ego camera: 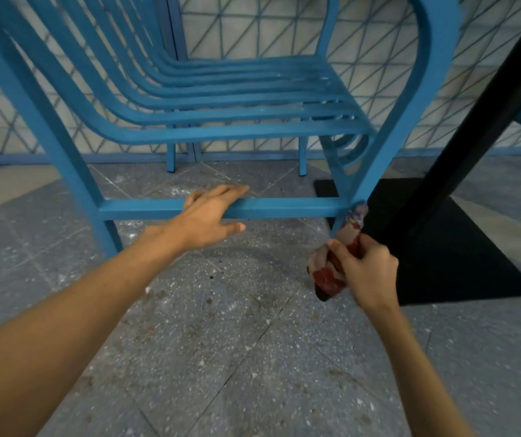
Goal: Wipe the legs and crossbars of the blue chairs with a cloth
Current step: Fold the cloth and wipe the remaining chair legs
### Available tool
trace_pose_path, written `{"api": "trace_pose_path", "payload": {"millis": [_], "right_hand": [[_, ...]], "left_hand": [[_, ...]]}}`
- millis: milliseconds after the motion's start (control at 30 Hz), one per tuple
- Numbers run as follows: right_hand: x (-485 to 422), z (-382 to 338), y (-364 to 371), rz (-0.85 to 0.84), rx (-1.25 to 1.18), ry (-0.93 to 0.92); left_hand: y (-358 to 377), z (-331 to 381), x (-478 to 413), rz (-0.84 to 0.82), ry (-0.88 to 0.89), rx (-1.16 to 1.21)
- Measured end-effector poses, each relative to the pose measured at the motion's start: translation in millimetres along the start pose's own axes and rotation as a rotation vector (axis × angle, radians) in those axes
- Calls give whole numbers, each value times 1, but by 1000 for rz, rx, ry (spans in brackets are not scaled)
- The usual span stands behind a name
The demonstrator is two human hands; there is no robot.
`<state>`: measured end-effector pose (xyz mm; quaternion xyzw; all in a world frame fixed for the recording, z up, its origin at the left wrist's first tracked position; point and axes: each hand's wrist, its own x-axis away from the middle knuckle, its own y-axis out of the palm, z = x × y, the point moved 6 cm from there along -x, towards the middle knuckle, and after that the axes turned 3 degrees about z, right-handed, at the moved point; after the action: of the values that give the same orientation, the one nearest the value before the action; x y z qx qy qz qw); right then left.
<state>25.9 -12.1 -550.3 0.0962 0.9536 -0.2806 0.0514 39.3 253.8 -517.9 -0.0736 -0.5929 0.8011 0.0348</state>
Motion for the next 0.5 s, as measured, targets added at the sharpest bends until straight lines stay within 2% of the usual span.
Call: {"api": "trace_pose_path", "payload": {"millis": [67,133,200,267,333,500], "right_hand": [[5,-47,-6,24,70,-244],[2,-83,6,35,166,-406],[-10,-96,33,9,390,-409],[-14,-100,60,-34,645,-287],[-4,-118,88,-85,725,-238],[51,-181,193,-300,808,-603]], "left_hand": [[-15,-14,14,82,-36,3],[-29,-34,33,175,-63,20],[-36,-54,51,225,-73,33],[-41,-71,69,235,-89,25],[-49,-88,86,268,-116,23],[-70,-121,115,435,-328,143]]}}
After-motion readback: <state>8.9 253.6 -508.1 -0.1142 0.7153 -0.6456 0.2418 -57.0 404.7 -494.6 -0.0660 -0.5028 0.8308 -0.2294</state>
